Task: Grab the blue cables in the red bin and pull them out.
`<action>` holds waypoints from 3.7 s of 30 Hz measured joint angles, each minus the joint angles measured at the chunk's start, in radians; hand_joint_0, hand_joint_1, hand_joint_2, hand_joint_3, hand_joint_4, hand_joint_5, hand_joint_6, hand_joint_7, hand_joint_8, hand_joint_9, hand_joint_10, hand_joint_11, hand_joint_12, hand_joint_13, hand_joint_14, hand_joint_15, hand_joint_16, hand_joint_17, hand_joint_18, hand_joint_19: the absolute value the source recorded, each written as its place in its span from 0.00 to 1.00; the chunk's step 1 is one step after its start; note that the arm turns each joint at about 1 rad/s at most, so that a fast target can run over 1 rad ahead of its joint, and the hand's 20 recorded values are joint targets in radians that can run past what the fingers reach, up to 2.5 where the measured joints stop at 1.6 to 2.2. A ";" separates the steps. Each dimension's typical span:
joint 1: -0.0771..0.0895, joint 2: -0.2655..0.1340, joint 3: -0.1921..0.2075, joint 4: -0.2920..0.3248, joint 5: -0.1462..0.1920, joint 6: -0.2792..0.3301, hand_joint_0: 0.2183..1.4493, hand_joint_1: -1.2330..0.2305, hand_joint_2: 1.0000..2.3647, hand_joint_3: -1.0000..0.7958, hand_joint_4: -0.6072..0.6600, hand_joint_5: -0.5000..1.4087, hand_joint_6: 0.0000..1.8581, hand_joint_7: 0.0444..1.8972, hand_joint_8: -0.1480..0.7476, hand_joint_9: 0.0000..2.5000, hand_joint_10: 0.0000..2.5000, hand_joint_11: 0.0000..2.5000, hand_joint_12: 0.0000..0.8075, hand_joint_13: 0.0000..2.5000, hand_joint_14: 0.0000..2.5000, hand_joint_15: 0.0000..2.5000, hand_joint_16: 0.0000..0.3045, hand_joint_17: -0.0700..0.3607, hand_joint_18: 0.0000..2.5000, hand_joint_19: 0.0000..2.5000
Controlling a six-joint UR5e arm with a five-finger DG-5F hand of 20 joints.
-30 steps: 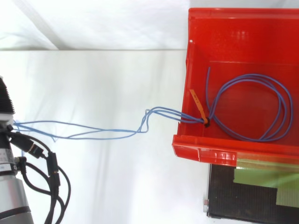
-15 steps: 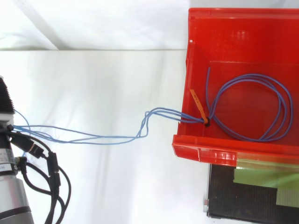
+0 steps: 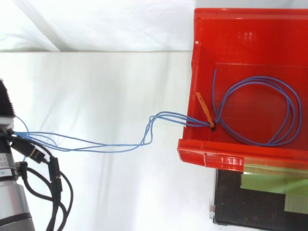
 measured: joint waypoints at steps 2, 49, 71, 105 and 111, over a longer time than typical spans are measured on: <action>0.000 0.000 0.000 0.000 -0.002 0.000 0.43 0.24 0.00 0.00 0.70 0.71 0.36 0.20 0.37 0.44 0.05 0.70 0.54 0.60 0.00 0.63 0.16 0.42 0.33 0.43; -0.003 0.000 0.000 0.187 -0.185 -0.531 0.58 0.20 0.00 0.00 0.67 0.69 0.47 0.16 0.34 0.44 0.06 0.70 0.51 0.60 0.01 0.64 0.14 0.39 0.33 0.44; -0.023 0.000 0.000 0.254 -0.192 -0.901 0.58 0.20 0.00 0.00 0.66 0.69 0.46 0.16 0.34 0.43 0.06 0.70 0.51 0.60 0.01 0.63 0.14 0.39 0.33 0.43; -0.031 0.000 0.000 0.324 -0.195 -1.265 0.58 0.19 0.00 0.00 0.65 0.69 0.45 0.16 0.33 0.43 0.07 0.71 0.51 0.60 0.01 0.64 0.14 0.39 0.33 0.43; -0.031 0.000 0.000 0.324 -0.193 -1.277 0.57 0.19 0.00 0.00 0.66 0.69 0.43 0.17 0.33 0.43 0.07 0.71 0.50 0.59 0.01 0.64 0.14 0.39 0.33 0.43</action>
